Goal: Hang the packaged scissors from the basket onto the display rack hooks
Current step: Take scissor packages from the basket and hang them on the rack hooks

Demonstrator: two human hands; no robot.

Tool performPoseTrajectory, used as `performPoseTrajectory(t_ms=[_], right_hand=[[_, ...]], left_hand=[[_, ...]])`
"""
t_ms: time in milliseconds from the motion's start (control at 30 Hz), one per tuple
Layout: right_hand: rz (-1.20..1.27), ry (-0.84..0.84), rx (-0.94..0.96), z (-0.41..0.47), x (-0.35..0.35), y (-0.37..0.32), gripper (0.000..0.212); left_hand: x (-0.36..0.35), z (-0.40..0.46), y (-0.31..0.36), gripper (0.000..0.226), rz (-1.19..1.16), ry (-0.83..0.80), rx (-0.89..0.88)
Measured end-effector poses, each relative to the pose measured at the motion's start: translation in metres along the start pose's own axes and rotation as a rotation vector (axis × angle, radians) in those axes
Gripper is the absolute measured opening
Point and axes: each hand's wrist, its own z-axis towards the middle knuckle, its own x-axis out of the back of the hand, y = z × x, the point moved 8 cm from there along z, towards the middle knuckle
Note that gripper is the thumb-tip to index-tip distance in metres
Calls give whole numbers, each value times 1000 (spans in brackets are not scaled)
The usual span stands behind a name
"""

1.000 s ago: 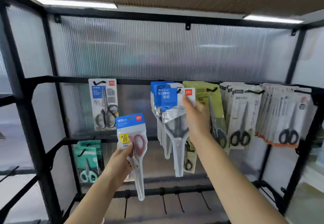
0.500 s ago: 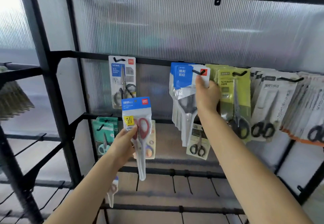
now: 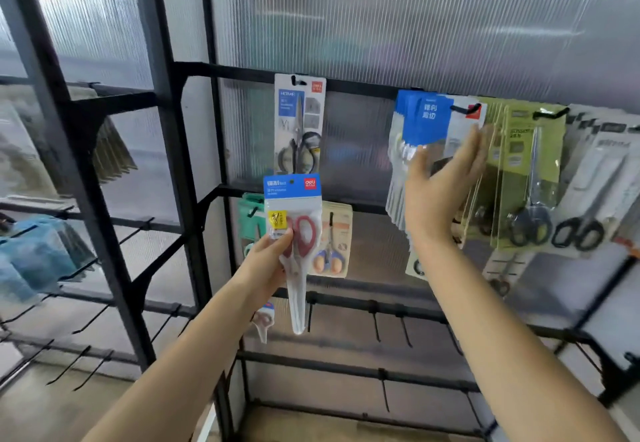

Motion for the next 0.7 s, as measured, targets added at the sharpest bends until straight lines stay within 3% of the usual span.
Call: performPoseTrajectory(t_ms=[100, 200, 267, 467, 700], right_hand=[[4, -251, 59, -36, -25, -14, 59], [-13, -689, -131, -79, -67, -11, 57], [-32, -875, -225, -107, -86, -9, 56], [-157, -1050, -179, -174, -120, -3, 21], [-136, -1140, -353, -266, -138, 40, 8]], left_hand=[[11, -9, -9, 23, -7, -5, 44], [24, -17, -20, 27, 16, -2, 78], [34, -25, -27, 21, 33, 9, 84], [78, -55, -55, 14, 23, 61, 144], [140, -81, -139, 20, -45, 112, 319]])
